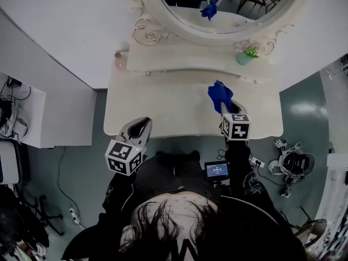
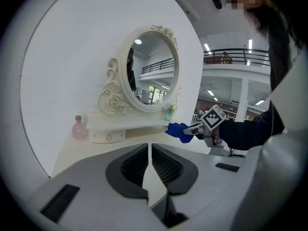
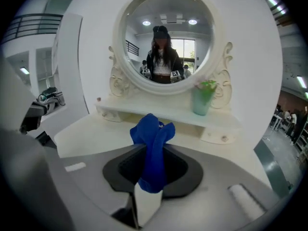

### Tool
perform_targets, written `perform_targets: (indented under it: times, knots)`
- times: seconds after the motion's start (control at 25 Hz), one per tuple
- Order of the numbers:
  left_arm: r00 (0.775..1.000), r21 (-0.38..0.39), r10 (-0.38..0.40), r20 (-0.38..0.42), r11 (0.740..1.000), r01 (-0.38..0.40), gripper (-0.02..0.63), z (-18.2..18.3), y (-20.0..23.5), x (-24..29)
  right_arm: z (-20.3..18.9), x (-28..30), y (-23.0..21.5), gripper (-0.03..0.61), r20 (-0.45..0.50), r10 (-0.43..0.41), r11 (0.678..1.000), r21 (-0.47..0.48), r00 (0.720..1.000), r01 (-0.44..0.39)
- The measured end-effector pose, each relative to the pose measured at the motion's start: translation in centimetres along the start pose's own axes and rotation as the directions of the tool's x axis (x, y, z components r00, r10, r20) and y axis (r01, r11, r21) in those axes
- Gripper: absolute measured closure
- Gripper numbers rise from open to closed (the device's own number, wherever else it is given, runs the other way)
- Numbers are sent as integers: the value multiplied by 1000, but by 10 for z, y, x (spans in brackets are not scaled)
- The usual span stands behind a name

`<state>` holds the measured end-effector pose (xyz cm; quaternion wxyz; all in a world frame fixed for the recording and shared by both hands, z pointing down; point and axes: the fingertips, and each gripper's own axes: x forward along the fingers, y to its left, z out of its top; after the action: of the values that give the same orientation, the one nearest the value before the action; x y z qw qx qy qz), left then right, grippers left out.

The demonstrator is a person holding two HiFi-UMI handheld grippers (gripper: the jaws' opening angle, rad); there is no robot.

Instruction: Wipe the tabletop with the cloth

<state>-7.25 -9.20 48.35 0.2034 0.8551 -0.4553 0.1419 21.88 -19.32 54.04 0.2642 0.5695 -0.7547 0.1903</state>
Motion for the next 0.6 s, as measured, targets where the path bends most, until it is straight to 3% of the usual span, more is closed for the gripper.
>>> perform_targets:
  times: [0.16, 0.28, 0.44, 0.6]
  knots:
    - [999, -15, 41, 9, 999, -41, 611, -9, 40, -34, 16, 18, 101, 492, 16, 114, 993, -35, 993, -114]
    - [997, -37, 78, 14, 996, -78, 611, -18, 65, -59, 19, 29, 185, 492, 1, 227, 970, -89, 974, -226]
    - [991, -70, 131, 22, 989, -129, 611, -31, 92, -91, 13, 38, 299, 492, -43, 377, 906, -191, 925, -378]
    - [986, -91, 166, 25, 982, -163, 611, -41, 110, -114, -4, 40, 394, 492, -110, 497, 814, -286, 861, -506]
